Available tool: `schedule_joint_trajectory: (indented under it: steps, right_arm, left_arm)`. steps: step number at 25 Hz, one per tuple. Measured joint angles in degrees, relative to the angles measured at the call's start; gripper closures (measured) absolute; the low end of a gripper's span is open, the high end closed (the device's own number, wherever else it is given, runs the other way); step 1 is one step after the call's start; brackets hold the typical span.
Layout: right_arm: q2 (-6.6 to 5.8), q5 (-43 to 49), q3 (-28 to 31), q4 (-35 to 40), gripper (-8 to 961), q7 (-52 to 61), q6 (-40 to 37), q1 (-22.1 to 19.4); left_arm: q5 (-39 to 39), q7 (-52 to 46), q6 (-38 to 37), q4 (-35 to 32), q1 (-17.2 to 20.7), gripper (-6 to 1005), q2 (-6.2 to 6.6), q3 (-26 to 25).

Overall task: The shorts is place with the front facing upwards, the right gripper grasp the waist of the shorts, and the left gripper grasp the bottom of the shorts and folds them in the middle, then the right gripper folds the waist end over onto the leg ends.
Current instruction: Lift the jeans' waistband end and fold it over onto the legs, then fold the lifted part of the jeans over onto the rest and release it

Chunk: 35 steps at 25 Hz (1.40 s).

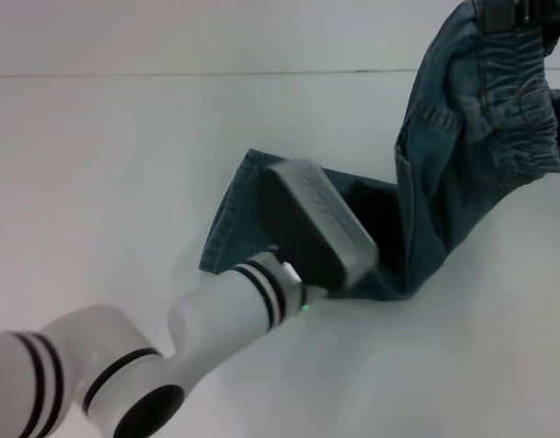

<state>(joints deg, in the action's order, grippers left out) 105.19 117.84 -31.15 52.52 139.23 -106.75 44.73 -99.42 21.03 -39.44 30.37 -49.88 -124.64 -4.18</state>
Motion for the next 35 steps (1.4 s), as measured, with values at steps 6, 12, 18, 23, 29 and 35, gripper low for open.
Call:
schedule_joint_trajectory:
  steps: [6, 12, 18, 23, 29, 35]
  right_arm:
    - [-0.19, 0.5, -0.74, -0.25, 848, 0.1, 0.87, -0.85]
    - [-0.35, 1.5, -1.73, -0.46, 839, -0.04, 2.1, -1.2]
    - [-0.29, 2.02, -5.66, -3.38, 815, -0.51, 5.43, 0.19]
    - [0.32, 2.05, -9.03, -4.82, 794, -0.82, 7.84, 2.03]
    - [0.94, 2.06, -13.63, -8.91, 770, -0.9, 12.56, 6.09]
    - [2.87, 4.04, -21.0, -12.06, 746, -0.92, 17.31, 10.63]
  left_arm:
    - [0.02, -8.61, -7.46, -2.21, 7.44, 998, 0.01, -5.28]
    - [0.02, -26.72, -15.03, -9.45, 11.34, 999, 0.01, -4.96]
    - [0.02, -43.41, -21.75, -18.78, 13.29, 999, 0.22, -5.6]
    - [0.01, -59.07, -28.03, -27.05, 14.66, 998, 0.6, -3.68]
    - [0.18, -67.6, -31.38, -33.17, 16.53, 999, 0.67, -0.52]
    - [0.63, -68.2, -31.75, -33.7, 18.94, 998, 0.7, -1.26]
